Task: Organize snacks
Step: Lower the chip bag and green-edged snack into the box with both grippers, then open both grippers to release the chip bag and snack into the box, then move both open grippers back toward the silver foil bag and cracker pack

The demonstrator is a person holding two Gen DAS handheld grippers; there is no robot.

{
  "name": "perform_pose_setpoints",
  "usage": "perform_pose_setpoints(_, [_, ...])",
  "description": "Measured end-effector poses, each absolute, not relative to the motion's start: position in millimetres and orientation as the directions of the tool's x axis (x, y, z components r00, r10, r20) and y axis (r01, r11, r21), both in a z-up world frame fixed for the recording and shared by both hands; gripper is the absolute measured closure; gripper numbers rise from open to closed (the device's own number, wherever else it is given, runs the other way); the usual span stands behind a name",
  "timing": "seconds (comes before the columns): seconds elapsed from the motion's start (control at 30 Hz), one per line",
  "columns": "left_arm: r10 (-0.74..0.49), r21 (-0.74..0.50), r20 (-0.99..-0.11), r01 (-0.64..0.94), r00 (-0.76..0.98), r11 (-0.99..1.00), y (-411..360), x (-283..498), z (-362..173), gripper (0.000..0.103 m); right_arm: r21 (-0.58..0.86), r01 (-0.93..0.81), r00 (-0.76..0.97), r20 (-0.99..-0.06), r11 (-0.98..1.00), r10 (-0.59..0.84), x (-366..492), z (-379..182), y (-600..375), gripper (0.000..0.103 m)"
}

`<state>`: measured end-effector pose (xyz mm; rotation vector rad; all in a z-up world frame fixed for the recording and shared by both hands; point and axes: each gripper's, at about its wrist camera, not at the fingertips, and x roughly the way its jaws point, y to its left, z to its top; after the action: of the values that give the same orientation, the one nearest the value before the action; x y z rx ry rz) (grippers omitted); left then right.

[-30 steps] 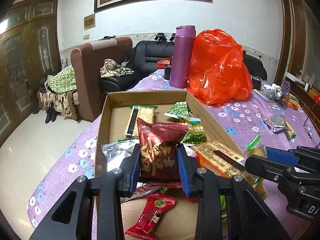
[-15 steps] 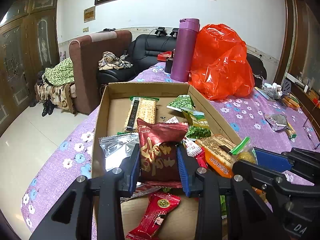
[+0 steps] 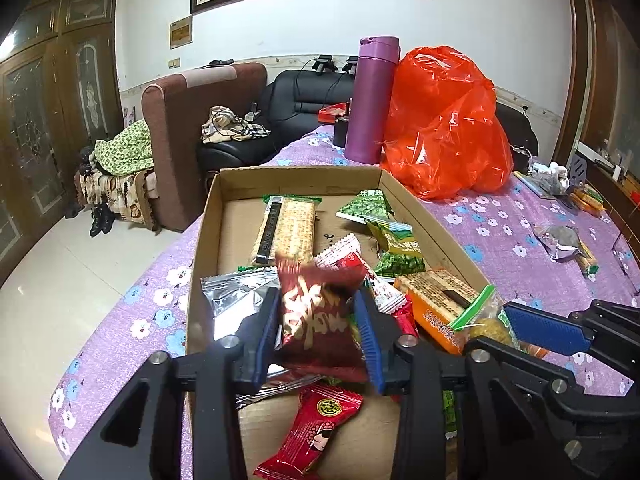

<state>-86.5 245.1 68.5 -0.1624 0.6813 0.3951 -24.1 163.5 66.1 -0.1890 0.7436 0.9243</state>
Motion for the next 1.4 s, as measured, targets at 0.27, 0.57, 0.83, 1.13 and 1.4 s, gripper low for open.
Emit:
perform_pose_setpoints(0.27, [0.333, 0.011, -0.620, -0.418, 0.710, 0.909, 242.0, -89.3, 74.0, 0.054, 0.163, -0.780, 0.374, -0.653, 0.604, 0.659, -24.7, 66.8, 162.5, 0.068])
perform_pose_setpoints(0.57, [0.372, 0.034, -0.595, -0.440, 0.712, 0.897, 242.3, -94.8, 82.3, 0.047, 0.174, -0.793, 0.350, -0.654, 0.583, 0.671, -29.7, 67.9, 162.9, 0.068])
perform_pose_setpoints(0.83, [0.399, 0.058, -0.572, -0.450, 0.716, 0.891, 237.8, -98.9, 90.5, 0.040, 0.190, -0.807, 0.323, -0.650, 0.559, 0.688, -36.1, 68.8, 160.6, 0.067])
perform_pose_setpoints(1.13, [0.406, 0.070, -0.558, -0.447, 0.724, 0.892, 230.6, -100.4, 99.6, 0.039, 0.226, -0.786, 0.337, -0.624, 0.576, 0.705, -32.6, 77.4, 140.5, 0.063])
perform_pose_setpoints(1.4, [0.376, 0.077, -0.546, -0.402, 0.749, 0.912, 208.3, -96.2, 113.2, 0.038, 0.316, -0.696, 0.386, -0.592, 0.644, 0.708, 0.3, 92.3, 88.9, 0.061])
